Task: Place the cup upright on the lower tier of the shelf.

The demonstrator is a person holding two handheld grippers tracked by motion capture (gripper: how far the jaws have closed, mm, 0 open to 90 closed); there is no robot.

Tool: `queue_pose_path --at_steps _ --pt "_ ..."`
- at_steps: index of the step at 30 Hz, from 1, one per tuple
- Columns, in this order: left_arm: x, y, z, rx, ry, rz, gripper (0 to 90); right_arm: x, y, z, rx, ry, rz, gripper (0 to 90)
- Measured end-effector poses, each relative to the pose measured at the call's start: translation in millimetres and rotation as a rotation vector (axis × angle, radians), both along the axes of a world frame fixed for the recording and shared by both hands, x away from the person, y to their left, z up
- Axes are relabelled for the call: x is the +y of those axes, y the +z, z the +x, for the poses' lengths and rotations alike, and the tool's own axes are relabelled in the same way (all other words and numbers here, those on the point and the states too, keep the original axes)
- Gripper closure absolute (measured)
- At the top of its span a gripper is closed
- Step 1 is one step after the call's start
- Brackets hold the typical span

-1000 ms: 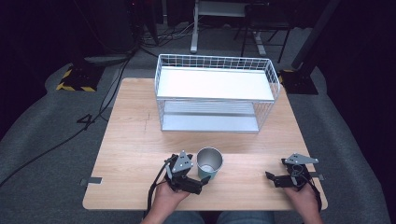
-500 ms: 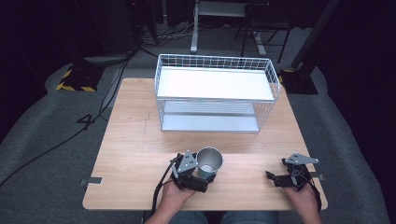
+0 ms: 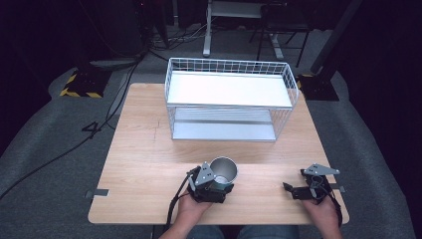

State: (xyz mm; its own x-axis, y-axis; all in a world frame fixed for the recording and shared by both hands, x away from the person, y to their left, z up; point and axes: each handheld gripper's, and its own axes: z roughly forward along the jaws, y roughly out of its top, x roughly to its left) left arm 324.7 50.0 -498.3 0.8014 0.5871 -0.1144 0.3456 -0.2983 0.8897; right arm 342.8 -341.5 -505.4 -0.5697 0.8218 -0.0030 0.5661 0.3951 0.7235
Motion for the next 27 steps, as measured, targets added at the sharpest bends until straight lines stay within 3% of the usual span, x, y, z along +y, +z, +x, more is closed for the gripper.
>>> queue_pose_path --at_steps 12,27 --pt "0.5 2.7 -1.7 -0.020 0.008 0.012 19.0 0.0 0.0 0.0 0.000 0.000 0.000 6.9" --pt "3.7 28.6 9.5 -0.025 -0.011 0.040 19.1 2.6 0.1 0.0 -0.001 -0.024 -0.006 6.1"
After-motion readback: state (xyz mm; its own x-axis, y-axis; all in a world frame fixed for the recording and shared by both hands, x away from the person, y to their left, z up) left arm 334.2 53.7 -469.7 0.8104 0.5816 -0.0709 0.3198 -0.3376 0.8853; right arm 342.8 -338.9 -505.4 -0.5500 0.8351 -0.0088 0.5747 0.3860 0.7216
